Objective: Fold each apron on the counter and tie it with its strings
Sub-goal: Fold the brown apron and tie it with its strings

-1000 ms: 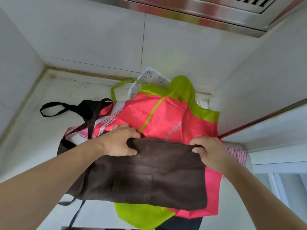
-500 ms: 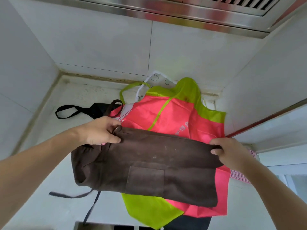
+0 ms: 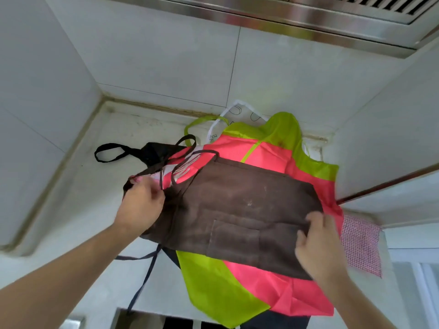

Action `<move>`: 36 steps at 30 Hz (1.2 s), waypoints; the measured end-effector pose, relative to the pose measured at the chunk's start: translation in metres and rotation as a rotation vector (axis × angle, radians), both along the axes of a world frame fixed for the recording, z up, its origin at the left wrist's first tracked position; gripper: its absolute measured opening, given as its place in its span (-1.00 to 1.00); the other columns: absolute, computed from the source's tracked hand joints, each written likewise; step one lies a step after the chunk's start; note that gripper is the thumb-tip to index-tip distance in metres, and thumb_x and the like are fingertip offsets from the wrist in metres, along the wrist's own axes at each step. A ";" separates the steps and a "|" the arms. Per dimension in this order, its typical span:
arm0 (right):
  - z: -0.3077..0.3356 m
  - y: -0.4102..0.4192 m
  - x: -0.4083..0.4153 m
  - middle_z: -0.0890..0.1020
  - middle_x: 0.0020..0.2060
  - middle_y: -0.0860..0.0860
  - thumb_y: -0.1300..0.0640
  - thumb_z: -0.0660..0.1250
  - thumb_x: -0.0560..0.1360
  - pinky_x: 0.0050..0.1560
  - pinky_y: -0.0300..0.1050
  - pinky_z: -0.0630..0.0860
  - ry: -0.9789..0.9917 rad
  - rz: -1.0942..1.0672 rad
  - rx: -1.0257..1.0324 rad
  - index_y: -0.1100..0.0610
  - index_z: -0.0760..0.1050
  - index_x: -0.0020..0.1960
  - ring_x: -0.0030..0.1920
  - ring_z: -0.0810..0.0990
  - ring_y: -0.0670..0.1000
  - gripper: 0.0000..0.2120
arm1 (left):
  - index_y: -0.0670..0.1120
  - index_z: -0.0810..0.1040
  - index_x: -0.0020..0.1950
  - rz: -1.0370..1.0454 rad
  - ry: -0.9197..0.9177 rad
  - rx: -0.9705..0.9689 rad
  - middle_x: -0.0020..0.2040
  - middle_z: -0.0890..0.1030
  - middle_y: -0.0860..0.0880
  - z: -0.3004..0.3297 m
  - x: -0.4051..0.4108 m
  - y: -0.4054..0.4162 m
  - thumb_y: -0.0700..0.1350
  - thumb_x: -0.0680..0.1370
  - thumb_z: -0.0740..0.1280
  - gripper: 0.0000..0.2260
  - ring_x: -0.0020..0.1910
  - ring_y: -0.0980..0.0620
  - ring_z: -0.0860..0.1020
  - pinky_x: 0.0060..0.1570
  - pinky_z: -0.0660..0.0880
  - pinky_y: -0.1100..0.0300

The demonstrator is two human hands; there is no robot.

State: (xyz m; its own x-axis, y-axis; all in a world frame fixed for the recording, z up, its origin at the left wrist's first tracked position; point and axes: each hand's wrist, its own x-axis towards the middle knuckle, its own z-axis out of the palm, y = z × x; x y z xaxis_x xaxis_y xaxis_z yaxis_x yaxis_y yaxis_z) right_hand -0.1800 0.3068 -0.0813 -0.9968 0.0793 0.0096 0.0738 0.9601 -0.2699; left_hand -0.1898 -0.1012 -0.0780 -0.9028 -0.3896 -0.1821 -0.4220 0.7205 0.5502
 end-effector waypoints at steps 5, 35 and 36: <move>-0.047 -0.036 0.068 0.44 0.17 -0.06 -0.05 0.56 0.33 0.13 0.06 0.60 -0.380 0.329 0.089 -0.07 0.45 0.31 0.18 0.53 0.07 -0.41 | -0.19 0.52 0.06 0.288 -0.415 0.161 -0.08 0.64 -0.12 -0.041 0.035 -0.034 0.20 0.48 0.48 -0.53 -0.03 -0.25 0.64 -0.04 0.57 0.03; -0.057 -0.106 0.081 0.43 0.04 -0.10 0.09 0.28 0.48 0.23 -0.09 0.43 -0.555 0.370 -0.031 -0.06 0.35 0.07 0.18 0.48 0.02 -0.80 | 0.03 0.36 0.37 -0.160 -0.342 0.178 0.36 0.37 -0.01 -0.069 0.073 -0.042 -0.08 0.47 0.50 -0.47 0.19 -0.07 0.58 0.24 0.59 0.04; -0.059 -0.110 0.080 0.40 0.05 -0.09 0.09 0.30 0.52 0.26 -0.10 0.39 -0.578 0.349 -0.030 -0.05 0.30 0.08 0.21 0.44 0.03 -0.78 | 0.03 0.35 0.37 -0.143 -0.309 0.159 0.34 0.35 0.01 -0.070 0.076 -0.044 -0.12 0.48 0.52 -0.46 0.14 -0.05 0.59 0.19 0.61 0.07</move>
State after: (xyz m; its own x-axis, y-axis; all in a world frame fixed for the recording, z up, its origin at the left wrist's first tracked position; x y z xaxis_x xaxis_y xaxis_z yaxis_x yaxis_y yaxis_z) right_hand -0.1000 0.1972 -0.1405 -0.8082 -0.2564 -0.5302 -0.0986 0.9465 -0.3074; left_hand -0.1142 -0.1449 -0.1478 -0.8387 -0.2085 -0.5031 -0.4873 0.6997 0.5224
